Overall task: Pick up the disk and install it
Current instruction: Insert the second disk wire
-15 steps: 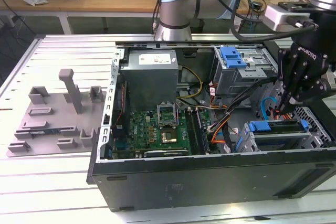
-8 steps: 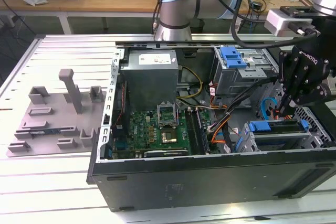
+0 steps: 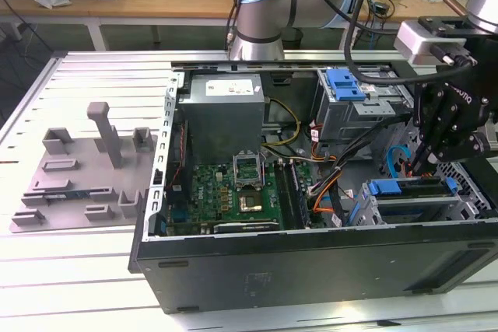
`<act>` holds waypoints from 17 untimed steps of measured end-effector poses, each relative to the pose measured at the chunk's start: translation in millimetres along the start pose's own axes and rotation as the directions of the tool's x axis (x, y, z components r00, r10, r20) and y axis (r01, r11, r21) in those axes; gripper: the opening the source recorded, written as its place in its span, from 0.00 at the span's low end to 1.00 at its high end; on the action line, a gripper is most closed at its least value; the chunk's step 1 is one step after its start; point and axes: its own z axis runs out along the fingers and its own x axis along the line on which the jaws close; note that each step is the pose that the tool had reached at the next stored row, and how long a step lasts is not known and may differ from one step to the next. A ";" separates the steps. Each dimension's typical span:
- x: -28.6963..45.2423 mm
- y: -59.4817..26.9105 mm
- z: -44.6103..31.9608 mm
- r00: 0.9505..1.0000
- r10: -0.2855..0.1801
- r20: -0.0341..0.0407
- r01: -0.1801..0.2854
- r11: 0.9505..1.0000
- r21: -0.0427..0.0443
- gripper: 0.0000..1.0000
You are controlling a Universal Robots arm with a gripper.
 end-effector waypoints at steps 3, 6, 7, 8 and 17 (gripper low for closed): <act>2.2 0.0 1.1 1.000 0.001 0.011 -0.001 1.000 0.000 0.16; 2.8 0.0 1.3 1.000 0.001 0.016 -0.001 1.000 0.000 0.16; 2.9 0.0 1.3 1.000 0.001 0.017 -0.001 1.000 0.000 0.16; 2.8 0.0 1.3 1.000 0.001 0.017 -0.001 1.000 0.000 0.16; 4.4 -0.1 2.1 1.000 0.000 0.023 0.000 1.000 0.000 0.16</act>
